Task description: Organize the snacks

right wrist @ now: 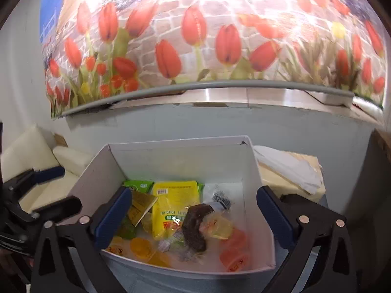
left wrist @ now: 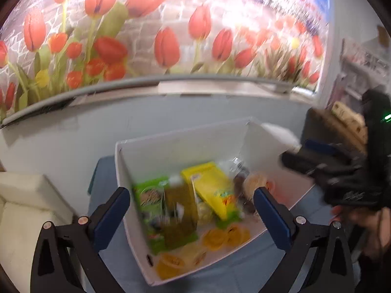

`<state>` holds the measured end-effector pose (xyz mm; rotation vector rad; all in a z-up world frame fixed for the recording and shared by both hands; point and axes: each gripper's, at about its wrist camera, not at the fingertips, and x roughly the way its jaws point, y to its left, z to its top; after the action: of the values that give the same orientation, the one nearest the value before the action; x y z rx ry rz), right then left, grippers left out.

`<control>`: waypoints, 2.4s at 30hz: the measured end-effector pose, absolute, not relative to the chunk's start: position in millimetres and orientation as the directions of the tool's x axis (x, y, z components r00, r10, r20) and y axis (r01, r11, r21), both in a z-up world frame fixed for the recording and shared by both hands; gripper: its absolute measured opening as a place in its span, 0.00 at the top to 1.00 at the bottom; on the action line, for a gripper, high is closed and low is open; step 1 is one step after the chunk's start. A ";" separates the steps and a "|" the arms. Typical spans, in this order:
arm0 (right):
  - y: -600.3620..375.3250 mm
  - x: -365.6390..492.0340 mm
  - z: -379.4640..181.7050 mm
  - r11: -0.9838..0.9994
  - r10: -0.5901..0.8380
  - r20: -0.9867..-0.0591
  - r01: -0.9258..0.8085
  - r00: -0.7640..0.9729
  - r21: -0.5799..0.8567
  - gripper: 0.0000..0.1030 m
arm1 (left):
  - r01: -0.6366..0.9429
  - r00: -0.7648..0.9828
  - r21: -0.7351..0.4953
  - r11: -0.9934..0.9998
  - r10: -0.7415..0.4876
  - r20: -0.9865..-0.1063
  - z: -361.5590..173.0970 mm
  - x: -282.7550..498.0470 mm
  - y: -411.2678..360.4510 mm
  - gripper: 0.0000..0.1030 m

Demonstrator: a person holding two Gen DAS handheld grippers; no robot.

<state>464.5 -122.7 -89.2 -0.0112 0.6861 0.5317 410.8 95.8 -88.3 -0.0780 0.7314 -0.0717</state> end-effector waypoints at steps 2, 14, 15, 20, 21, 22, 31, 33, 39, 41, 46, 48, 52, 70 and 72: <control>-126.1 460.6 -90.8 0.873 0.450 -0.608 -0.464 0.654 0.147 0.00 | 0.043 0.743 -0.087 0.995 -0.090 -0.663 -92.4 407.1 93.8 0.00; -137.8 375.0 -60.9 0.923 0.323 -0.530 -0.386 0.784 -0.007 0.00 | -0.045 0.797 -0.078 0.996 -0.012 -0.605 -66.4 344.0 92.4 0.00; -141.3 361.9 -56.8 0.919 0.338 -0.526 -0.394 0.780 0.006 0.00 | -0.059 0.812 -0.064 0.996 0.010 -0.583 -59.5 331.1 90.1 0.00; -153.9 291.3 -35.0 0.922 0.337 -0.492 -0.387 0.803 -0.001 0.00 | -0.043 0.823 -0.059 0.997 0.002 -0.568 -34.6 271.5 72.5 0.00; -156.2 272.1 -30.6 0.928 0.318 -0.485 -0.372 0.815 -0.017 0.00 | -0.057 0.823 -0.050 0.997 0.018 -0.567 -30.9 256.3 68.0 0.00; -159.6 257.2 -27.5 0.934 0.305 -0.473 -0.358 0.826 -0.022 0.00 | -0.071 0.822 -0.045 0.996 0.033 -0.569 -27.9 244.2 64.4 0.00; -188.2 156.5 -10.7 0.898 0.421 -0.484 -0.429 0.768 0.099 0.00 | -0.120 0.828 -0.052 0.991 0.071 -0.557 -4.6 135.5 45.7 0.00; -188.7 145.7 -9.6 0.895 0.428 -0.481 -0.434 0.765 0.105 0.00 | -0.104 0.824 -0.061 0.993 0.052 -0.564 -1.5 121.3 41.4 0.00; -185.2 130.4 -5.2 0.882 0.447 -0.474 -0.462 0.758 0.092 0.00 | -0.070 0.839 -0.102 0.992 0.003 -0.544 5.1 95.9 34.9 0.00; -185.8 129.1 -4.7 0.882 0.449 -0.472 -0.462 0.759 0.095 0.00 | -0.064 0.843 -0.111 0.992 -0.006 -0.538 6.4 91.1 34.6 0.00; -189.0 126.5 -4.8 0.888 0.440 -0.474 -0.450 0.763 0.099 0.00 | -0.083 0.834 -0.088 0.993 0.020 -0.552 7.8 83.4 32.3 0.00; -189.6 124.1 -4.8 0.888 0.438 -0.473 -0.450 0.764 0.096 0.00 | -0.078 0.834 -0.085 0.993 0.018 -0.552 8.9 79.5 30.4 0.00; -190.3 117.3 -7.0 0.891 0.429 -0.479 -0.447 0.766 0.084 0.00 | -0.077 0.833 -0.080 0.994 0.020 -0.552 10.4 72.4 27.0 0.00; -193.7 113.9 -6.1 0.889 0.436 -0.481 -0.448 0.761 0.096 0.00 | -0.064 0.824 -0.076 0.995 0.010 -0.567 7.1 71.0 23.2 0.00; -193.7 113.3 -6.3 0.889 0.434 -0.481 -0.447 0.762 0.095 0.00 | -0.064 0.824 -0.075 0.995 0.010 -0.567 7.0 71.3 23.3 0.00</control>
<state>113.3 -193.7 -6.3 -0.0258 0.5168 0.4796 71.3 23.3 7.0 -0.0919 0.6021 0.0391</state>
